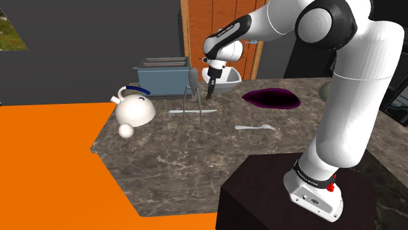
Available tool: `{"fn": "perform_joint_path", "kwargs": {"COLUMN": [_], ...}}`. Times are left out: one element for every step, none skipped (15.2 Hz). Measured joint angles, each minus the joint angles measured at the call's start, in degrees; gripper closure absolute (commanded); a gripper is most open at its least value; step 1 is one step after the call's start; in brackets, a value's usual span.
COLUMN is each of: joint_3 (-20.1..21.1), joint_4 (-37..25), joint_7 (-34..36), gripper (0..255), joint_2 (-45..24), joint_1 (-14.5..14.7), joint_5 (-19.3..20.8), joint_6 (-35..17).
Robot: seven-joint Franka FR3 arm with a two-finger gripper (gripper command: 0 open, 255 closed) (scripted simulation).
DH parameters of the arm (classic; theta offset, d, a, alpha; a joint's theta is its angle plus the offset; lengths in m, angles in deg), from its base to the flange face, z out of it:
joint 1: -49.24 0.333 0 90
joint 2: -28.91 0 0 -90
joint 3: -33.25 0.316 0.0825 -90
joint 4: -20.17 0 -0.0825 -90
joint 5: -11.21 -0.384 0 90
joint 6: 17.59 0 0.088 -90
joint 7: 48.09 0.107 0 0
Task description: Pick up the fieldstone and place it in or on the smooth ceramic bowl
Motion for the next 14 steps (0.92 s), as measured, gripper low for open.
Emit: {"fn": "perform_joint_path", "kwargs": {"joint_3": [-0.01,-0.04,-0.08,-0.16,-0.22,-0.26,-0.35,-0.37,-0.43,-0.47,-0.52,-0.56,-0.58,-0.63], "joint_4": [0.24,0.28,0.02,-0.37,-0.52,-0.86,-1.07,-1.43,-1.63,-2.15,-2.49,-2.71,-3.03,-3.71], "joint_7": [0.13,0.38,0.63,0.86,1.31,1.58,1.80,2.15,2.49,2.82,3.09,3.40,3.80,4.05], "gripper": [255,255,255,255,255,255,255,255,255,255,255,255,255,255], "joint_2": [0.19,0.46,0.65,0.89,1.47,1.72,2.15,2.41,2.94,3.18,3.50,3.93,4.39,4.49], "joint_1": [0.06,0.13,0.15,0.13,0.22,0.24,0.23,0.29,0.32,0.33,0.34,0.38,0.44,0.41], "joint_5": [0.18,0.41,0.62,0.87,1.23,1.44,1.72,1.94,2.25,2.48,2.72,2.98,3.27,3.43], "joint_6": [0.22,0.61,1.12,1.75,2.39,2.92,3.53,4.07,4.71,5.40,6.03,6.60,7.29,8.02]}}
